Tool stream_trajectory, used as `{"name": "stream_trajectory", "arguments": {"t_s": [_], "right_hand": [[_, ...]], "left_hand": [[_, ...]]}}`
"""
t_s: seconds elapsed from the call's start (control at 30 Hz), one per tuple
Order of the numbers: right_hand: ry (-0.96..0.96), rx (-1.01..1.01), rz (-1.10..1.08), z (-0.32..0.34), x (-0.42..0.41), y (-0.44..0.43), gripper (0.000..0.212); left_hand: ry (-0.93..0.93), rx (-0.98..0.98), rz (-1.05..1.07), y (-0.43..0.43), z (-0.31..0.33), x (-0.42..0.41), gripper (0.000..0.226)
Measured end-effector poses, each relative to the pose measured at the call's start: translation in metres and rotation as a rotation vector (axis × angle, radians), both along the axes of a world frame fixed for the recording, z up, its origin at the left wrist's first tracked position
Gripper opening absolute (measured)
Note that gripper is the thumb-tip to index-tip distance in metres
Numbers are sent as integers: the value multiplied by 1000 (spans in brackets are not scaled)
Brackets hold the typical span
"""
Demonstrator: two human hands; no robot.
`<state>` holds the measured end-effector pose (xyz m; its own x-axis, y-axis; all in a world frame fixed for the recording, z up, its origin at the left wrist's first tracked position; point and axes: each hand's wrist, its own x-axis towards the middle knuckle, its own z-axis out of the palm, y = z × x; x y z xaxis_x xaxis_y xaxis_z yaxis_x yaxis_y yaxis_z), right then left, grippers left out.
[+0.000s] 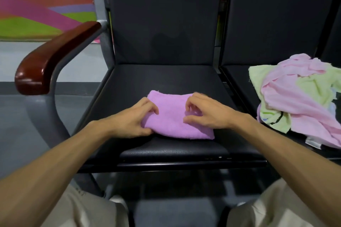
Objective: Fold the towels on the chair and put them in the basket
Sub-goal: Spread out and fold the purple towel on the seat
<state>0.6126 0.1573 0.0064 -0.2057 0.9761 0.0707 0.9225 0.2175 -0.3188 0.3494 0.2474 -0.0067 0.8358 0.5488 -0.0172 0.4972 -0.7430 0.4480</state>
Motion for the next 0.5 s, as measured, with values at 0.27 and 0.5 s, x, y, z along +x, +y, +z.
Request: {"name": "stream_trajectory", "arguments": {"t_s": [0.27, 0.5], "right_hand": [[-165, -256, 24, -2, 14, -11, 73], [144, -16, -174, 8, 19, -15, 17]], "left_hand": [[-235, 32, 146, 7, 7, 12, 14], [-268, -131, 338, 14, 5, 14, 14]]}}
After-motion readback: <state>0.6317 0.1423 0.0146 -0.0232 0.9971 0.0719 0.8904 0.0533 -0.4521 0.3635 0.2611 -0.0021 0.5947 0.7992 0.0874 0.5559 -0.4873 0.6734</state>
